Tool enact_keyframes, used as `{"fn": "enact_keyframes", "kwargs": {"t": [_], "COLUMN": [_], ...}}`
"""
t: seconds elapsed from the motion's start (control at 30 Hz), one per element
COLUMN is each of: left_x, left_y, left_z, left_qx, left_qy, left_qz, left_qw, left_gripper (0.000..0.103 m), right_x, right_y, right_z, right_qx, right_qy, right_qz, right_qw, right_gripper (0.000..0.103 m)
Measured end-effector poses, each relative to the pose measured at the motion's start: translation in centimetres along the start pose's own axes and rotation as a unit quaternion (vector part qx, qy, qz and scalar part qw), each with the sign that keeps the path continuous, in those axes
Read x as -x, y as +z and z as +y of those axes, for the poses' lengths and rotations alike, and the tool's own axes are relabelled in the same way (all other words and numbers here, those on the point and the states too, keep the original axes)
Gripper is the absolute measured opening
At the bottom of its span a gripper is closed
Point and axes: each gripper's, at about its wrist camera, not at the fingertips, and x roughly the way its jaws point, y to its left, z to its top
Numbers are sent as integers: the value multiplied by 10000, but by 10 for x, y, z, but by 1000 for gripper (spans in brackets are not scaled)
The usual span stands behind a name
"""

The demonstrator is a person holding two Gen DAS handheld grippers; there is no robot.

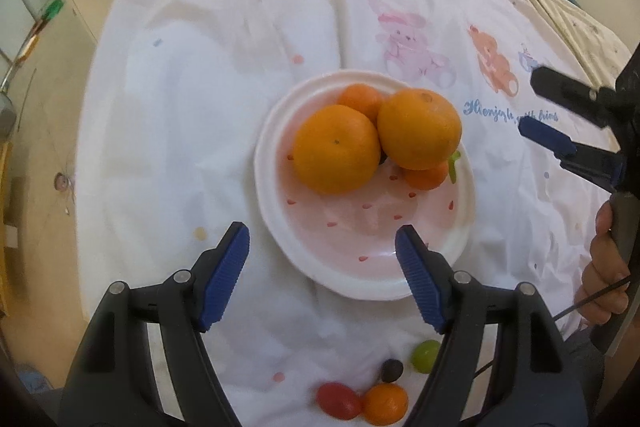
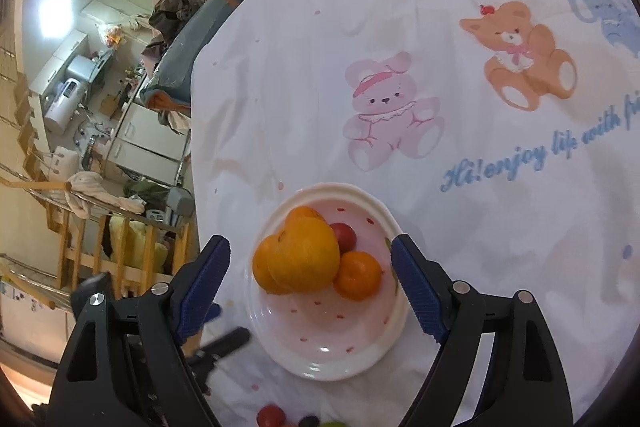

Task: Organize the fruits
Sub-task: 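Move both grippers back toward the remaining fruit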

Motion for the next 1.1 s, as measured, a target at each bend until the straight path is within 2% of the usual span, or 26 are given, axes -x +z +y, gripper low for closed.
{"fn": "enact_keyframes", "kwargs": {"t": [0.3, 0.73, 1.1], "left_x": [30, 55, 69], "left_y": [-7, -27, -50], "left_z": [8, 3, -1], "left_qx": [-145, -299, -485], "left_qy": [178, -39, 36], "left_qz": [-317, -510, -754], "left_qw": [9992, 9982, 9960], "left_gripper": [73, 73, 73], "right_x": [30, 66, 82], "right_y": [-26, -79, -118], "right_z": [9, 16, 26], "right_qx": [57, 149, 267], "right_qy": [-56, -398, -596], "right_qz": [-126, -247, -317], "right_qw": [9999, 9988, 9974], "right_gripper": [85, 85, 85]}}
